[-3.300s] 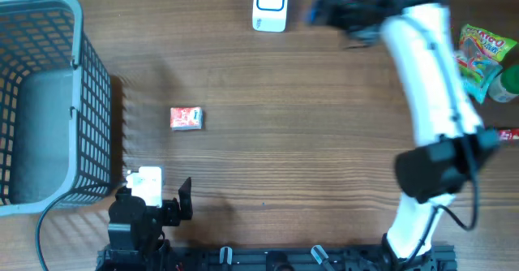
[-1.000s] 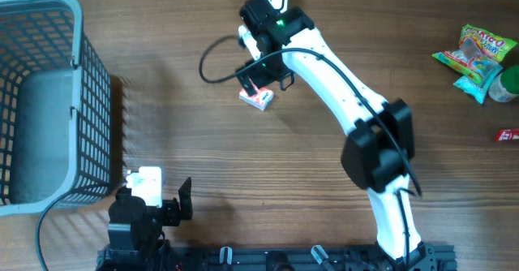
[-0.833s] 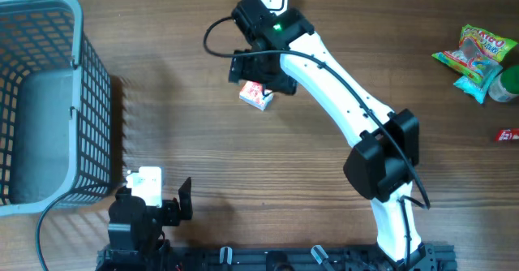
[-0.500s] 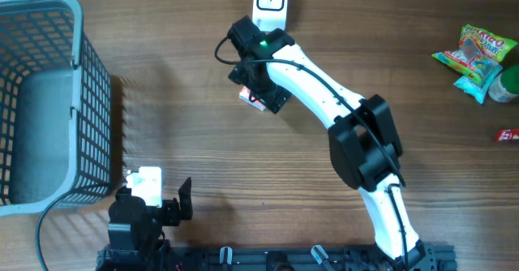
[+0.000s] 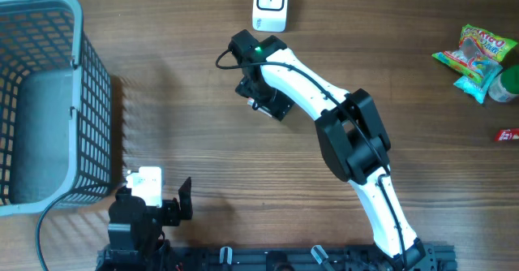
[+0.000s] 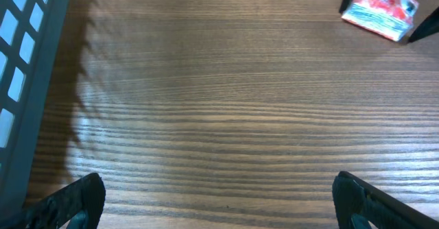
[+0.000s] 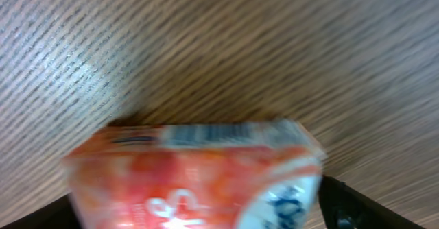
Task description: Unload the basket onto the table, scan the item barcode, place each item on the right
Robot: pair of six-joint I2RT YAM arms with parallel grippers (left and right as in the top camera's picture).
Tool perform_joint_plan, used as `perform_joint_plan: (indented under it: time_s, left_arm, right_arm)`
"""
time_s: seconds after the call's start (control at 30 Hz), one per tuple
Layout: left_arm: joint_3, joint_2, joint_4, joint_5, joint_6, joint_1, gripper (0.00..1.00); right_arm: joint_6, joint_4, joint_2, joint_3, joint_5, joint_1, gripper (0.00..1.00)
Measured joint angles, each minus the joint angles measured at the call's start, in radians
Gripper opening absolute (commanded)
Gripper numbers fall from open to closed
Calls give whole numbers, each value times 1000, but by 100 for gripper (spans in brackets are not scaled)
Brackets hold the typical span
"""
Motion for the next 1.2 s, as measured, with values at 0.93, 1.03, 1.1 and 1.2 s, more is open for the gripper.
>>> perform_joint_plan:
  time_s: [0.93, 1.03, 1.1, 1.2]
  left_arm:
    - [0, 0, 0, 0, 0, 0, 100]
    - [0, 0, 0, 0, 0, 0, 100]
    - [0, 0, 0, 0, 0, 0, 100]
    - [0, 0, 0, 0, 0, 0, 100]
  right_arm:
    - [-1064, -58, -70, 0, 246, -6, 100]
    - [-1067, -47, -126, -3, 262, -6, 55]
    - [-997, -14, -172, -5, 217, -7, 29]
    - [-874, 118, -227, -4, 44, -15, 4]
